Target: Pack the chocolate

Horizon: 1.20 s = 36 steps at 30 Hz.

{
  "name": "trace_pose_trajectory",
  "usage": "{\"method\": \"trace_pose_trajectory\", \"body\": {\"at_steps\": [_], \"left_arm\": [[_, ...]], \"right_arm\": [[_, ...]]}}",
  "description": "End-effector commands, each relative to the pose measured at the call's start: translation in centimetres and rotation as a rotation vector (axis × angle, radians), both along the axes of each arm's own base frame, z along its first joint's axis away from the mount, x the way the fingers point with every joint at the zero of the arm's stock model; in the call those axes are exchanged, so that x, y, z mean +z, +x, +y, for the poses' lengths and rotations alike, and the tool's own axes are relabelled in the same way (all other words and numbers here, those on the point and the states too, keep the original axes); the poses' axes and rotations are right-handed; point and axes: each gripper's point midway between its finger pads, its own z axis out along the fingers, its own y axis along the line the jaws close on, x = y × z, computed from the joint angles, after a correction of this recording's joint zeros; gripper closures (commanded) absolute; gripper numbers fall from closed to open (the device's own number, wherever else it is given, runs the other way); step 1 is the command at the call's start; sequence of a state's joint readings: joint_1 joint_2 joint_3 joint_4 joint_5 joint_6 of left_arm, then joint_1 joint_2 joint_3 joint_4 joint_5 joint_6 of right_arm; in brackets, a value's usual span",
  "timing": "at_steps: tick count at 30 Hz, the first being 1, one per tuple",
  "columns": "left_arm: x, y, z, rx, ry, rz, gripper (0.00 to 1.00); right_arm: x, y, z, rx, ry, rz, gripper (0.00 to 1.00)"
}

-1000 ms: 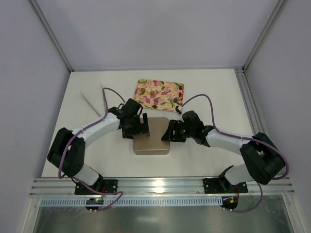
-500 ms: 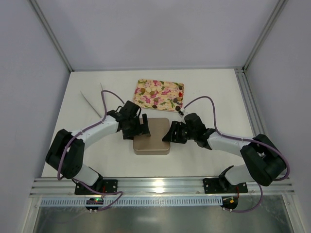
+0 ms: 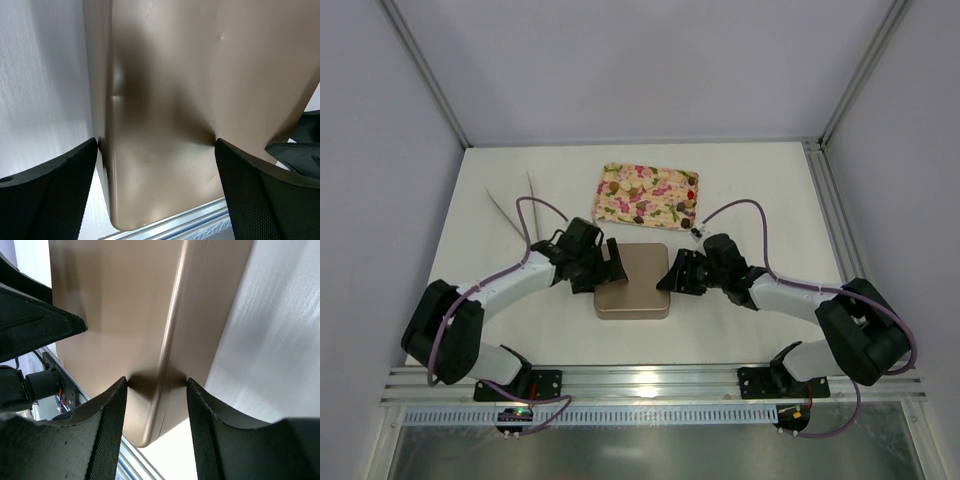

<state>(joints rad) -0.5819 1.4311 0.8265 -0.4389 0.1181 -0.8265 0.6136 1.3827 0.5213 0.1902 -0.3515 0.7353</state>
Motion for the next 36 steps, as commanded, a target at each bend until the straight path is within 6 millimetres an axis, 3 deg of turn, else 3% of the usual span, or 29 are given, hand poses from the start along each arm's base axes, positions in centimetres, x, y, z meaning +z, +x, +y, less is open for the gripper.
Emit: {"method": "trace_pose_trajectory", "body": {"at_steps": [1, 7, 11, 17, 24, 33, 36], "left_arm": [[-2.5, -3.7, 1.2, -0.016, 0.057, 0.112, 0.07], [-0.4, -0.9, 1.9, -0.007, 0.073, 0.017, 0.05], [1.7, 2.8, 2.0, 0.022, 0.042, -0.053, 0.04], [4.1, 6.5, 2.0, 0.040, -0.003, -0.125, 0.04], [2.3, 8.2, 3.0, 0.079, 0.010, -0.076, 0.10], [-0.7, 6.9, 3.4, 0.109, 0.013, -0.023, 0.28], [-2.6, 5.4, 3.9, 0.135, 0.011, 0.005, 0.32]], "right_arm": [[-2.0, -1.1, -1.2, 0.024, -0.068, 0.049, 0.52], [-0.7, 0.7, -0.9, 0.050, -0.076, 0.019, 0.43], [0.4, 1.8, -0.1, 0.073, -0.073, 0.002, 0.38], [1.8, 3.5, 0.5, 0.073, -0.054, -0.016, 0.35], [1.4, 5.1, 1.0, 0.067, -0.042, 0.019, 0.35], [-0.4, 6.6, 1.0, 0.054, -0.069, 0.079, 0.35], [-1.0, 6.9, 1.0, 0.054, -0.083, 0.097, 0.35]]}}
